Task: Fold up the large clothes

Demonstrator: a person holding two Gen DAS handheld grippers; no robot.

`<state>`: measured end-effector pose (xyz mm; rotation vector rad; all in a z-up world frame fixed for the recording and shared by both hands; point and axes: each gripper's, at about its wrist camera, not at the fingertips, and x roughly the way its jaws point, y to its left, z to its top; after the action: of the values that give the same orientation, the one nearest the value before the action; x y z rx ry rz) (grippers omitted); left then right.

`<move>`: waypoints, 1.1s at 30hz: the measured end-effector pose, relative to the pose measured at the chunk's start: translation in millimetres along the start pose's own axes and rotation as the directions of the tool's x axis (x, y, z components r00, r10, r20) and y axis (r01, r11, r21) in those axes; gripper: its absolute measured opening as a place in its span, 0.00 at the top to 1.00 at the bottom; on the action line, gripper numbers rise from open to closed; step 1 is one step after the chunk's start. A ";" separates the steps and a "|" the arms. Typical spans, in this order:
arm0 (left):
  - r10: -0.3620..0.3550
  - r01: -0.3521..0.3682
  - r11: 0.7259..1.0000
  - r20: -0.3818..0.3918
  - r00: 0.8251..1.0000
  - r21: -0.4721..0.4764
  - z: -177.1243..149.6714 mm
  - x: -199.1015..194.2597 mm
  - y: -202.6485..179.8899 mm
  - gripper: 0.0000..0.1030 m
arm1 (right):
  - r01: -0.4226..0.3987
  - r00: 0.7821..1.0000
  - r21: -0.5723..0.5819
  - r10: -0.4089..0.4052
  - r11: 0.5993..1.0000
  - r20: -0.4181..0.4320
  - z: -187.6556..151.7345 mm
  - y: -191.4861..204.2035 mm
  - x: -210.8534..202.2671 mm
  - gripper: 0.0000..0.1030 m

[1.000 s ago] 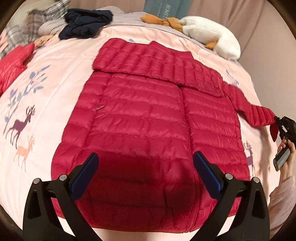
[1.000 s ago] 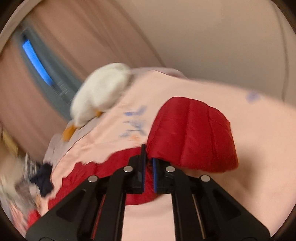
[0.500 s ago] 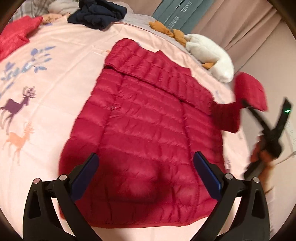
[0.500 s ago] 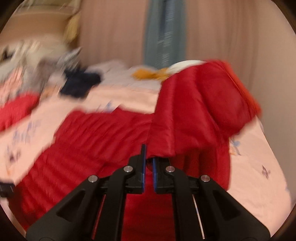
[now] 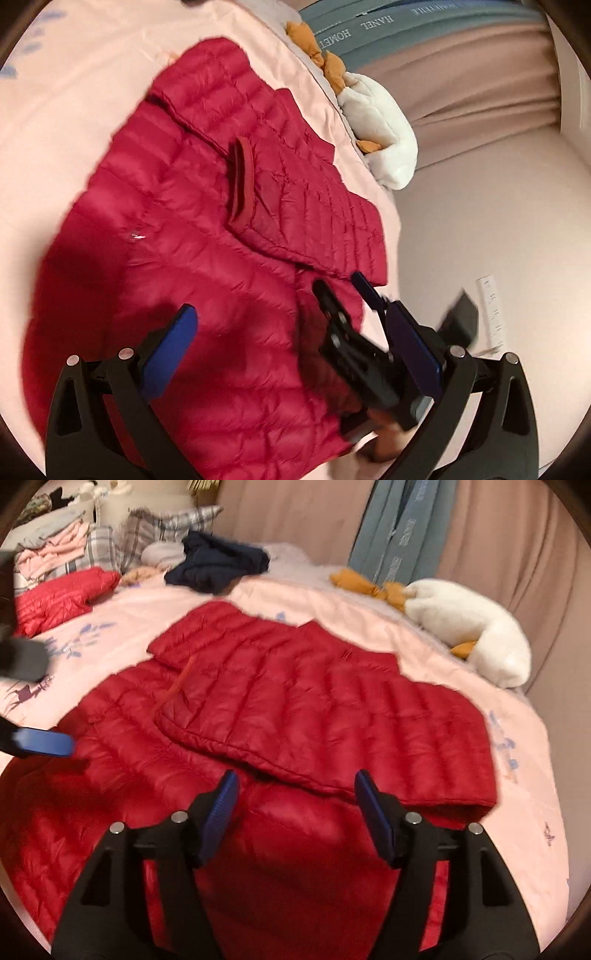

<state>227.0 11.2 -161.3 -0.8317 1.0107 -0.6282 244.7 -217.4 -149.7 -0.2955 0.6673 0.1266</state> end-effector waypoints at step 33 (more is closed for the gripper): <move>0.103 -0.082 0.978 0.100 0.990 -0.191 49.9 87.0 18.1 0.84 | -0.175 0.974 0.518 0.073 0.837 0.213 -98.8 -103.0 -96.5 0.29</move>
<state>309.2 -31.7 -203.4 -0.9671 1.0130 -0.4078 132.8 -347.9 -139.5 0.3008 0.5102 0.0861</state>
